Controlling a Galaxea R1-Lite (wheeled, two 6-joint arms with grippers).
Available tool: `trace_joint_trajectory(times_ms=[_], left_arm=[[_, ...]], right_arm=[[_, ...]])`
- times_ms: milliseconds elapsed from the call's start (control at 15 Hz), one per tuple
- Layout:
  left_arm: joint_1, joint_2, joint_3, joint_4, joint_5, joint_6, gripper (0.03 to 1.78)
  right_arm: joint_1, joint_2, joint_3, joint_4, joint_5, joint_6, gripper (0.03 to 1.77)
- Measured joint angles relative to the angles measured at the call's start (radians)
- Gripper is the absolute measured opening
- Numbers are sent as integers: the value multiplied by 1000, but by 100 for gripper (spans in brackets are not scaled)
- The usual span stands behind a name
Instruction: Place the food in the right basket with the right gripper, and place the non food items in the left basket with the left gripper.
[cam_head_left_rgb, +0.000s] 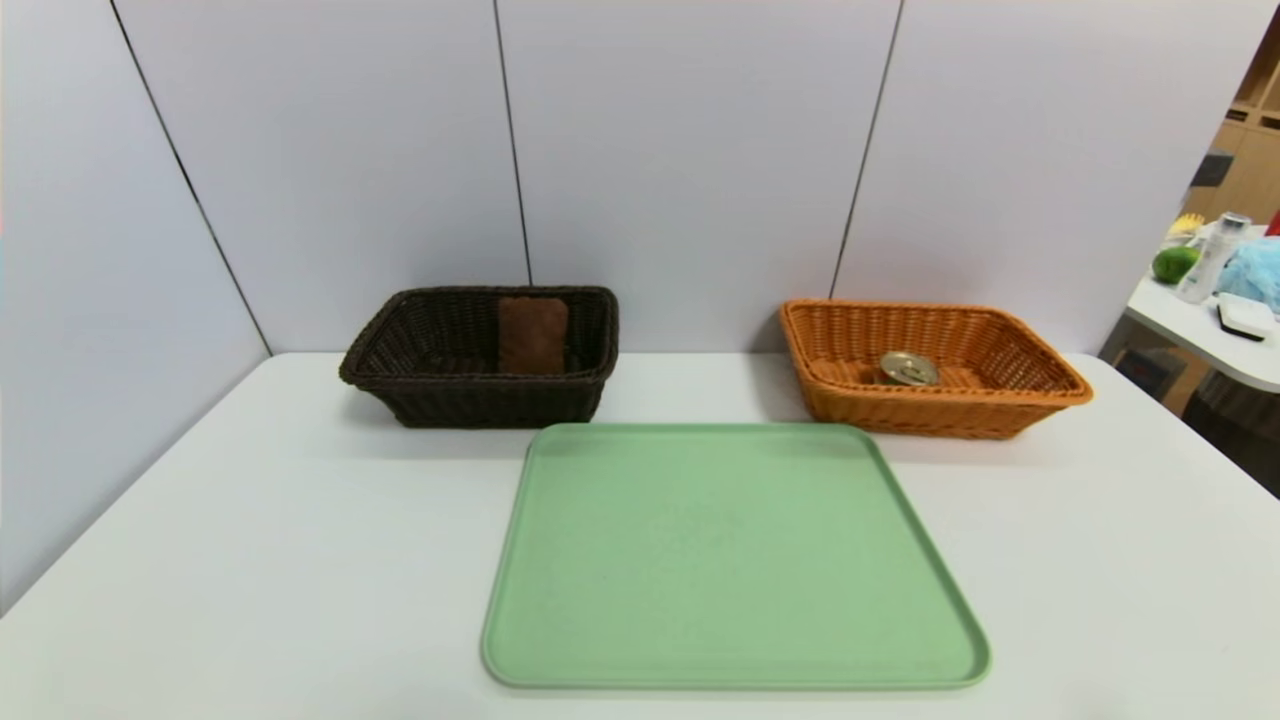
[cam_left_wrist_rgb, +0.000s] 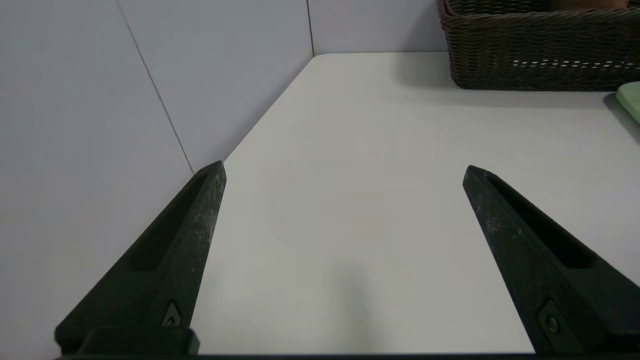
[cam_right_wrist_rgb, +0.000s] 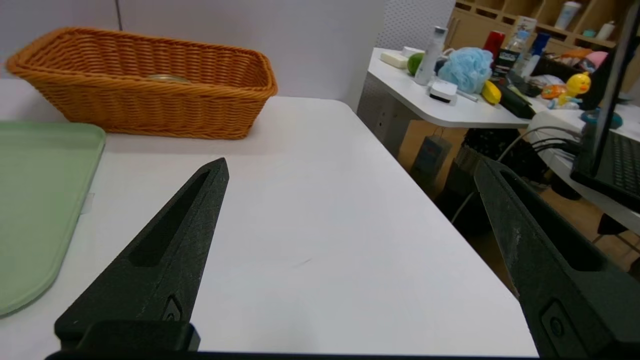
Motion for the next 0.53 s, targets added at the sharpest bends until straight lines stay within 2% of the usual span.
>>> trace_joint_trajectory(times_ms=[267,533], left_arm=[[0,-27,-4,5,-53,0,169],[0,-31,4,10,-185,-6,169]], right_arm=[[13,-61,30,62,78,-1,170],[19,-160,50,175,171,24,170]])
